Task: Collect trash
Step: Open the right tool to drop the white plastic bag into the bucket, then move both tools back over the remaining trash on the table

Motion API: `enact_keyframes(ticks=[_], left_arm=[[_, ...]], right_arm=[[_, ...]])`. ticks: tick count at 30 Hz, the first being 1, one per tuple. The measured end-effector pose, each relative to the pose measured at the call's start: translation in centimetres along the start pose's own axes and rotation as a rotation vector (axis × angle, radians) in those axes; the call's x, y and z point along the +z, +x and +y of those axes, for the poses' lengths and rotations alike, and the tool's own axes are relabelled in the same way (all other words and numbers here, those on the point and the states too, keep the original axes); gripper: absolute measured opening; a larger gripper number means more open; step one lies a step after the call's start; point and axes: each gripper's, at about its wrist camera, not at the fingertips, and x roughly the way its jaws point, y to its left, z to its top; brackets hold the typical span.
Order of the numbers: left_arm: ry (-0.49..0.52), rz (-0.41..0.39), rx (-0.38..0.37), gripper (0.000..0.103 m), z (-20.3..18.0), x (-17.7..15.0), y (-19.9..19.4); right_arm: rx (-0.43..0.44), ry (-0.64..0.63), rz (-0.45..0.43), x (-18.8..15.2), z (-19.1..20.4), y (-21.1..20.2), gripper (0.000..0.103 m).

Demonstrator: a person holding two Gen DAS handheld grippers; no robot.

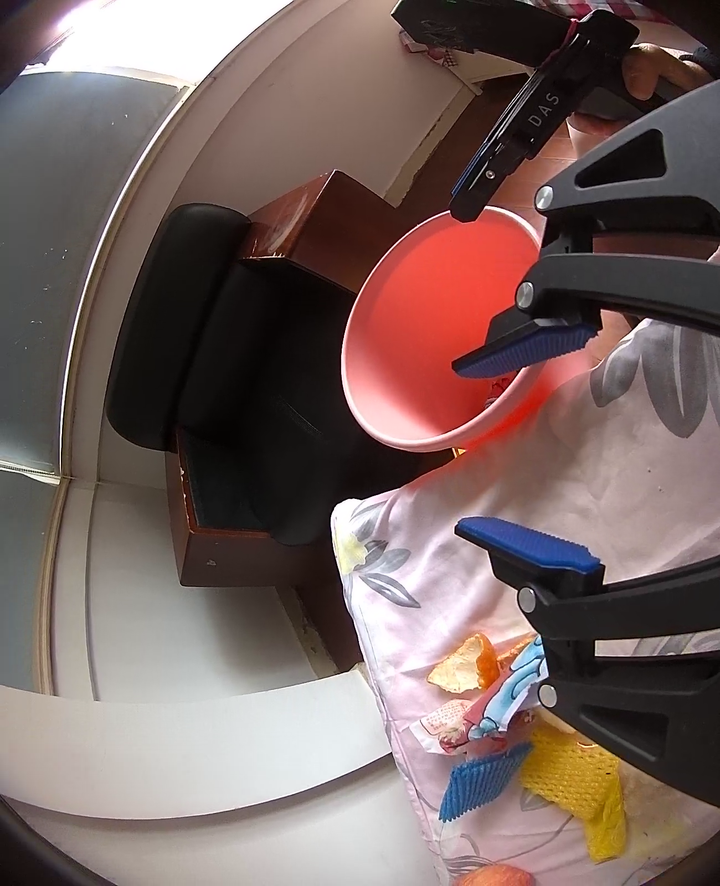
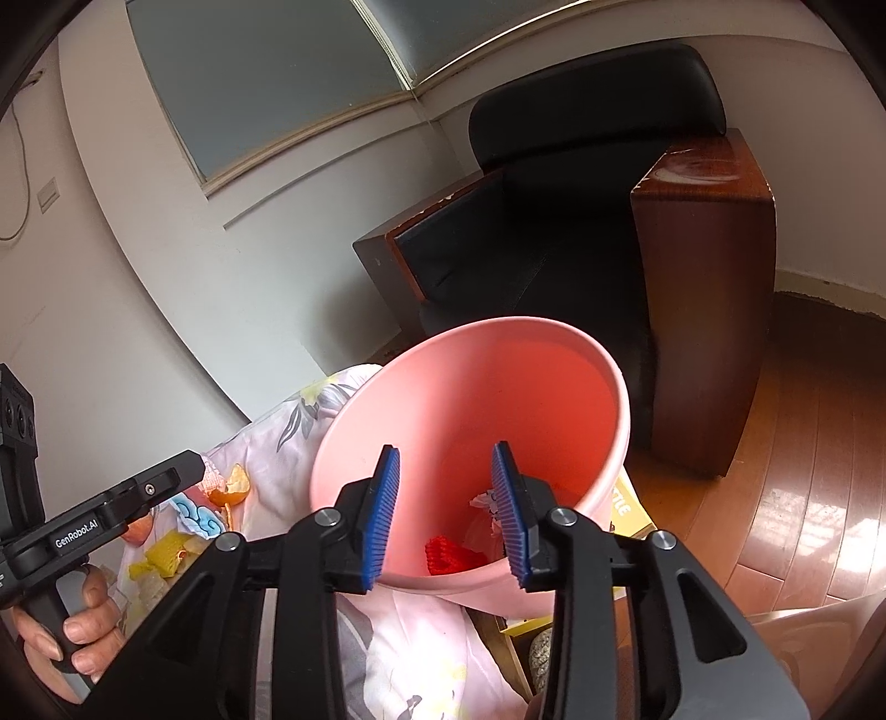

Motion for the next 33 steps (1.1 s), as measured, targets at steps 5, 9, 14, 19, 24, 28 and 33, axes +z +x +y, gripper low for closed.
enact_keyframes(ticks=[5, 9, 14, 19, 24, 28, 33], left_arm=[[-0.015, -0.010, 0.010, 0.052, 0.7, -0.3, -1.3], [-0.025, -0.016, 0.022, 0.052, 1.3, -0.6, -2.2], [-0.036, -0.017, 0.039, 0.052, 2.0, -1.1, -3.2], [-0.042, -0.020, 0.062, 0.052, 2.6, -1.6, -4.2], [-0.056, -0.018, 0.086, 0.052, 3.3, -2.3, -4.9], [-0.066, -0.013, 0.104, 0.052, 4.2, -2.8, -5.4], [-0.080, -0.008, 0.127, 0.052, 5.4, -3.7, -6.0]], right_arm=[[0.017, -0.011, 0.002, -0.3, 0.7, -0.5, 0.035], [0.035, -0.022, 0.007, -0.7, 1.4, -0.8, 0.035], [0.057, -0.034, 0.019, -1.3, 2.2, -1.2, 0.035], [0.079, -0.054, 0.038, -1.9, 3.1, -1.2, 0.035], [0.098, -0.077, 0.060, -2.7, 4.2, -1.1, 0.035], [0.115, -0.094, 0.080, -3.2, 5.0, -0.8, 0.035], [0.135, -0.118, 0.106, -3.7, 6.1, -0.5, 0.035]])
